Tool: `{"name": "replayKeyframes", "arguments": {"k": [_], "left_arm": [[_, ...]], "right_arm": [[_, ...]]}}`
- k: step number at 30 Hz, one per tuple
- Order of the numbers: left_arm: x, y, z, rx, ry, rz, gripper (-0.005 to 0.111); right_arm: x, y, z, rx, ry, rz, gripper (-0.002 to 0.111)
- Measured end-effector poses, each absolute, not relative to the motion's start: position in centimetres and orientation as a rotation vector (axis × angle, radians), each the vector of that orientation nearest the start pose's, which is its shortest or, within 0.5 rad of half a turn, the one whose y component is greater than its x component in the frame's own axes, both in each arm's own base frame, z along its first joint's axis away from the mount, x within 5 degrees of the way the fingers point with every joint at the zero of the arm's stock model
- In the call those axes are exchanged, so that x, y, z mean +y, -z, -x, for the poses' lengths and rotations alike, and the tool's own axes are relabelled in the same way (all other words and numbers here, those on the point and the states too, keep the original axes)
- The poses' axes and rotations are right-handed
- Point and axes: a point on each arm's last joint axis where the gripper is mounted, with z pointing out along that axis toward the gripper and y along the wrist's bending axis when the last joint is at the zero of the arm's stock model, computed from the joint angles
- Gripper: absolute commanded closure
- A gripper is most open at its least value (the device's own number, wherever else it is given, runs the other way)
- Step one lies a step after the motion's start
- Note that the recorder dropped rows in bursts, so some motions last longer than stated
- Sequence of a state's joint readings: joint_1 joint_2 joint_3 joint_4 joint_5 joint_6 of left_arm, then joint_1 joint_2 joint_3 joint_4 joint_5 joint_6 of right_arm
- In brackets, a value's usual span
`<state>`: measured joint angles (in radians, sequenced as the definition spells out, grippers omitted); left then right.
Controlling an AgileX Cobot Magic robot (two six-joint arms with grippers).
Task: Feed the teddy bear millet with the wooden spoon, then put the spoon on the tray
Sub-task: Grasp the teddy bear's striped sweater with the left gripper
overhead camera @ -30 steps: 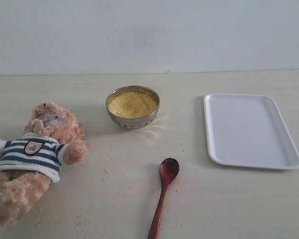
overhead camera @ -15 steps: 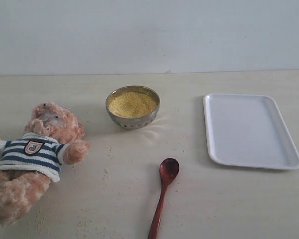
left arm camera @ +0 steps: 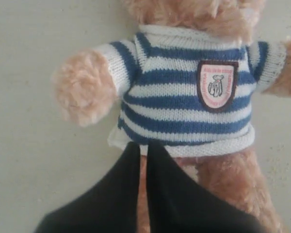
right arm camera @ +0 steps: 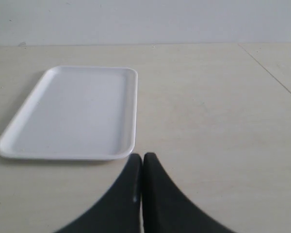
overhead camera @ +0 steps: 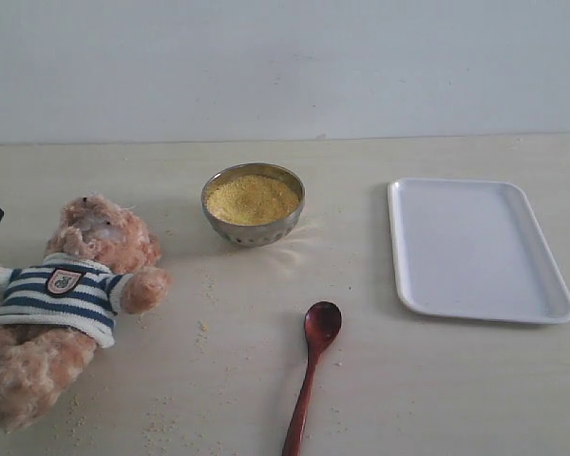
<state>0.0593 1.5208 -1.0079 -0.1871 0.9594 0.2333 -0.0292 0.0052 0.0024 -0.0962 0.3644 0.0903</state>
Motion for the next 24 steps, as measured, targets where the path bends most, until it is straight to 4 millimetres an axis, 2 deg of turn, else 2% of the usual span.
{"name": "replayKeyframes", "arguments": {"k": [4,11,13,16,19,21,24], "left_arm": [[0.2,-22.3,-28.8,2.939,0.209,-0.150,0.102],[-0.3,-21.6,-29.4,2.906,0.288,-0.224,0.101],[-0.3,-21.3,-29.6,2.907,0.291,-0.240,0.096],[-0.3,-20.8,-29.8,2.920,0.296,-0.252,0.073],[-0.3,-20.4,-29.9,2.934,0.300,-0.253,0.032],[-0.3,-20.3,-29.9,2.933,0.299,-0.255,0.000],[-0.3,-20.2,-30.3,2.907,0.304,-0.217,-0.002]], "right_arm": [[-0.5,-17.9,-5.3,1.854,0.052,-0.051,0.108],[-0.5,-17.9,-5.3,1.854,0.052,-0.051,0.108],[-0.5,-17.9,-5.3,1.854,0.052,-0.051,0.108],[-0.5,-17.9,-5.3,1.854,0.052,-0.051,0.108],[-0.5,-17.9,-5.3,1.854,0.052,-0.051,0.108],[-0.5,-17.9,-5.3,1.854,0.052,-0.051,0.108],[-0.5,-17.9,-5.3,1.854,0.052,-0.051,0.108]]}}
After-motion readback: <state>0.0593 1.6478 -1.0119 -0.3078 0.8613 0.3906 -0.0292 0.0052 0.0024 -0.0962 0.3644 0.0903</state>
